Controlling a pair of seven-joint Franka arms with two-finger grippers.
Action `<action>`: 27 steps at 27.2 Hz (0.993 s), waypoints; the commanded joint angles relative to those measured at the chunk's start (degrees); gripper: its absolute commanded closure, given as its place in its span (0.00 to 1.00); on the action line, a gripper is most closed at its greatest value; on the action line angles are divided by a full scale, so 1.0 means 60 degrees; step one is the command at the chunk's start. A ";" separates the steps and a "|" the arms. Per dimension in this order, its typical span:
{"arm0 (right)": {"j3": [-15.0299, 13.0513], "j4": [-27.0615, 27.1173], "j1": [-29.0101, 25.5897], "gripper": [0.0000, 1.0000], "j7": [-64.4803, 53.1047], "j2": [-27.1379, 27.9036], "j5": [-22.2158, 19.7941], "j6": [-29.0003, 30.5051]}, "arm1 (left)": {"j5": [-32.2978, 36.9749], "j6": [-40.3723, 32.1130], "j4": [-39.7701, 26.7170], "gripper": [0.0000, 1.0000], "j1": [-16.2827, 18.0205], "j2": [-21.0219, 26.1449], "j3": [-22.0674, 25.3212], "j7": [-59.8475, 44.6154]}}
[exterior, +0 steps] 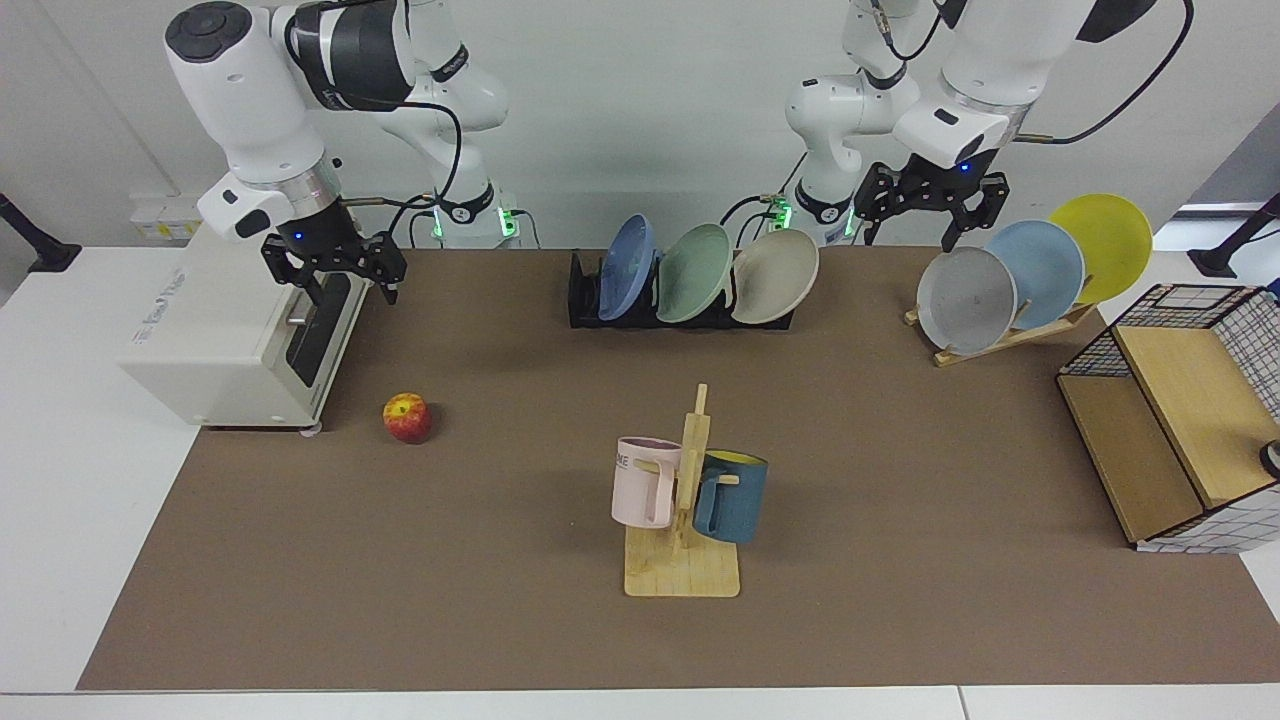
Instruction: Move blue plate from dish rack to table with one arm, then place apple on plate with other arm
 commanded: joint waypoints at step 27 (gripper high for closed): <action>0.0107 -0.0045 -0.0091 0.00 0.0095 -0.0073 0.0158 0.0075 | 0.0052 -0.0176 0.0026 0.00 -0.0012 -0.0173 0.0229 -0.0063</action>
